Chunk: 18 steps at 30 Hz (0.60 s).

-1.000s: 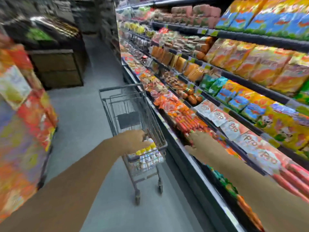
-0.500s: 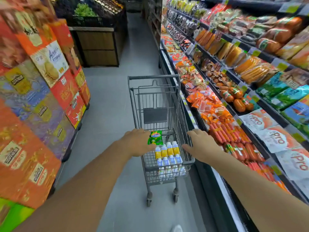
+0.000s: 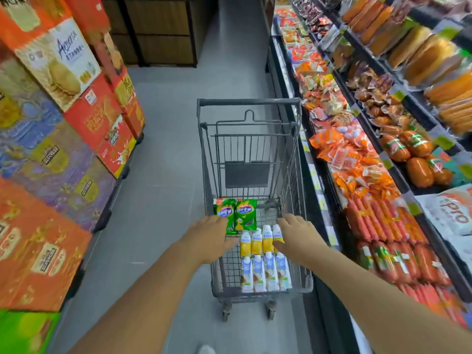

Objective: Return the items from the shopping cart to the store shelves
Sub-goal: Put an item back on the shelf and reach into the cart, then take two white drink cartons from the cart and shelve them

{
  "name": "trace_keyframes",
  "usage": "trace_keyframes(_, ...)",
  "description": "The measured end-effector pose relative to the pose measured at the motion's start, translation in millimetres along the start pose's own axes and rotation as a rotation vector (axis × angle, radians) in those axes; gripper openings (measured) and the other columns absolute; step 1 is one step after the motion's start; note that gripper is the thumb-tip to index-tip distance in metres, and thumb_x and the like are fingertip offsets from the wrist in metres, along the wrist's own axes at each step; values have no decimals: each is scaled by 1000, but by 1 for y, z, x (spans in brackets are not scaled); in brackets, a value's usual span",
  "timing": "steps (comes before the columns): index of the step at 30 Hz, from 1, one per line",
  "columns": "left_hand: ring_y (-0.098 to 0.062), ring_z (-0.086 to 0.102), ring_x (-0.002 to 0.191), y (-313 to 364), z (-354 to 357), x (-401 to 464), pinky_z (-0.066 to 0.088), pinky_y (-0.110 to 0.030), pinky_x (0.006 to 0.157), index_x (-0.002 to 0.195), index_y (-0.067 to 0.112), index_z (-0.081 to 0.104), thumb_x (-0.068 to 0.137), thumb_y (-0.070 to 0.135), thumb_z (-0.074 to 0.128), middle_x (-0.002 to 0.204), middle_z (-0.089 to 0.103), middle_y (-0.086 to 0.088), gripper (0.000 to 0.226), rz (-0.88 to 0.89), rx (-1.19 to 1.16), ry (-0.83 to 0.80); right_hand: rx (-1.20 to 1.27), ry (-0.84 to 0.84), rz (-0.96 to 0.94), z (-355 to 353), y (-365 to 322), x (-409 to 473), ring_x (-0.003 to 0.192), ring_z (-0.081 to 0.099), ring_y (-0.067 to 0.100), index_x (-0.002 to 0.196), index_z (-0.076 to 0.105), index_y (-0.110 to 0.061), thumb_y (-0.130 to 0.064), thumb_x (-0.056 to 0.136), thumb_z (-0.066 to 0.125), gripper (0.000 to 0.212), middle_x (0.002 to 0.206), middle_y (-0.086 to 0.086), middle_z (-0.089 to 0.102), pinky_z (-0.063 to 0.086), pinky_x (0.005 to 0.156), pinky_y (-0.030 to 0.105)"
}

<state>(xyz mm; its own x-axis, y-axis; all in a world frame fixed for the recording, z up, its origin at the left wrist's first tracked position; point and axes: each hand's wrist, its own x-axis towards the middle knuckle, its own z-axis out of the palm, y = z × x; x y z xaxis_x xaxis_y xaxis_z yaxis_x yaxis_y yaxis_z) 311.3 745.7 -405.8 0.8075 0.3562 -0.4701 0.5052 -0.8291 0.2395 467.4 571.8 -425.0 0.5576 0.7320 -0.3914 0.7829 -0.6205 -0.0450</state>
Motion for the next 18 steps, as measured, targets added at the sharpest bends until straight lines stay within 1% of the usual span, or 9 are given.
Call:
trace_keyframes(2,-29,36,139,-7,11,20,33,-43,114,150,14,32,97,54,44,153,38,-10,68,14,-30,-25,16,-36,-2,15,-3,20,129,42,30,137,43,-14,-46,94,51,54,140,9,44,38,106,42)
trace_keyframes(4,-28,35,140,-13,26,41,32,-43,115,150,13,33,97,53,45,153,38,-10,67,36,-50,-65,38,-67,13,32,-8,35,125,45,30,134,43,-13,-44,94,52,51,135,8,47,41,100,41)
trace_keyframes(7,-27,41,134,-22,54,74,36,-41,112,144,13,39,97,53,46,146,45,-9,63,73,-77,-120,66,-123,47,62,-14,57,120,49,30,130,45,-13,-41,93,54,47,130,8,49,43,94,40)
trace_keyframes(10,-28,44,130,-26,86,103,38,-40,109,141,11,42,96,52,48,141,48,-11,60,94,-106,-178,109,-174,97,96,-14,76,120,50,30,131,45,-15,-39,93,54,47,132,7,49,44,93,40)
trace_keyframes(14,-31,44,130,-26,135,133,38,-42,108,139,15,42,94,54,49,139,49,-10,60,75,-130,-246,184,-269,140,143,-9,100,120,50,29,130,46,-14,-35,93,54,43,133,7,47,44,92,40)
trace_keyframes(18,-26,48,124,-27,178,160,42,-39,103,138,19,43,96,48,48,135,52,-7,52,4,-270,-301,303,-361,200,186,4,129,118,52,30,133,42,-13,-33,95,53,45,136,9,45,49,89,39)
